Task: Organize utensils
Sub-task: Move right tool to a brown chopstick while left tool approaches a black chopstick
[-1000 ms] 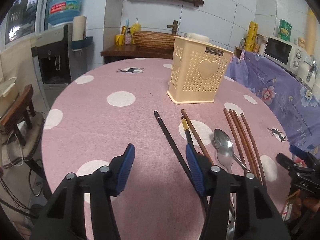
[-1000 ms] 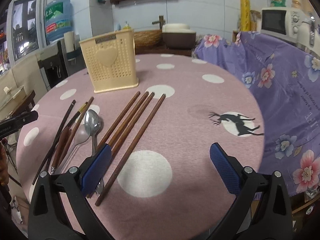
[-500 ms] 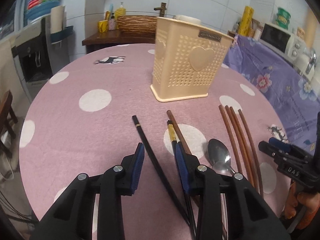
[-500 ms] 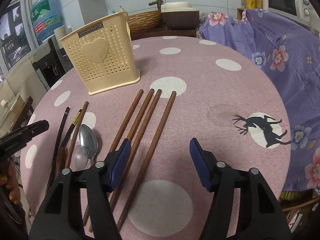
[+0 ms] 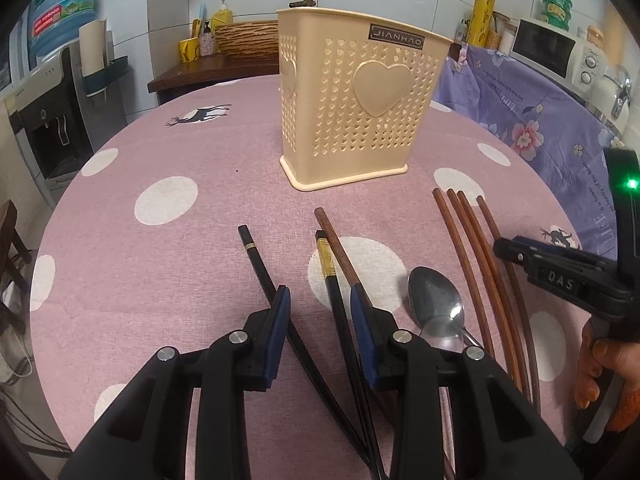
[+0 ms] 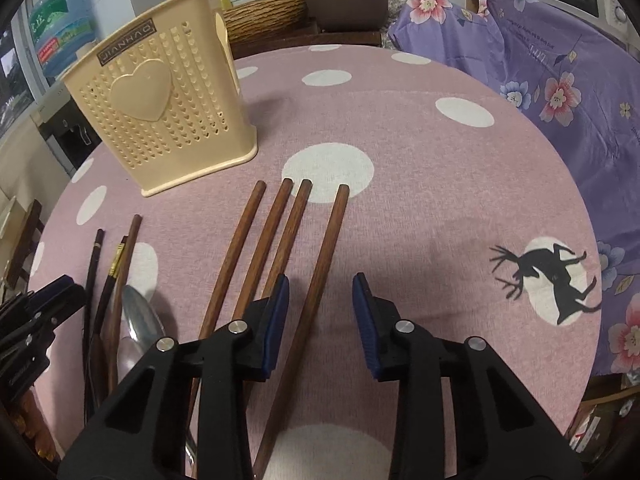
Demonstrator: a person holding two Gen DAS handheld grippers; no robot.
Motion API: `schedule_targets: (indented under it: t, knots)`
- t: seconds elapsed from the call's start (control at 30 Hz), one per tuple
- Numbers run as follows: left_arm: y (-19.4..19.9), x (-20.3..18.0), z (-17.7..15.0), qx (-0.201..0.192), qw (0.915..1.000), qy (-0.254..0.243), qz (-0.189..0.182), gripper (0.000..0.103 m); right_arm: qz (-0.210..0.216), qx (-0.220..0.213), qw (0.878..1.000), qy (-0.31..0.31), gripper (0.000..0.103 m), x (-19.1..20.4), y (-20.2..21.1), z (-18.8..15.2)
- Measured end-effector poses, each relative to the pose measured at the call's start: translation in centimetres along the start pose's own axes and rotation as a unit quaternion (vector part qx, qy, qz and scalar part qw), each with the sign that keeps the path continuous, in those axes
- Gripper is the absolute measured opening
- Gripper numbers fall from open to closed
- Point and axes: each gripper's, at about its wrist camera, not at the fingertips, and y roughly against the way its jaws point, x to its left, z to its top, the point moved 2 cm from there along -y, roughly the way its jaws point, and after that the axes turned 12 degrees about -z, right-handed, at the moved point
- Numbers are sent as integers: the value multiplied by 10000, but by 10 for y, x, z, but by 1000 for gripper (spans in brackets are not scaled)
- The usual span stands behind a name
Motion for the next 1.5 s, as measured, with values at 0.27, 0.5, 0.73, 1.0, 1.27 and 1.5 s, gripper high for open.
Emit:
schedule_targets:
  t: [0.27,0.5,0.73,1.0,1.27,1.5]
  knots:
    - [-19,-8,4,262,9989,-261,278,26,-177,-16,9997,151,31,5,-6,8]
    - [-34,-7,5,476,9976,-309,400,21,-155,2,9998,155,31,5,-7,11]
    - [-47,-4,19,567,9972,-248,410,16,-222,56,9997,22,27,7,-17,24]
    - [-53,-6,24,562,9968,-225,519,11,-352,64,9992,-155,12,6,-27,36]
    - [-53,-7,26,531,9969,-186,551,10,-278,30,9993,-252,9,3,-29,38]
    - [-53,-6,26,496,9970,-193,567,9,-226,-7,9994,-273,9,2,-29,37]
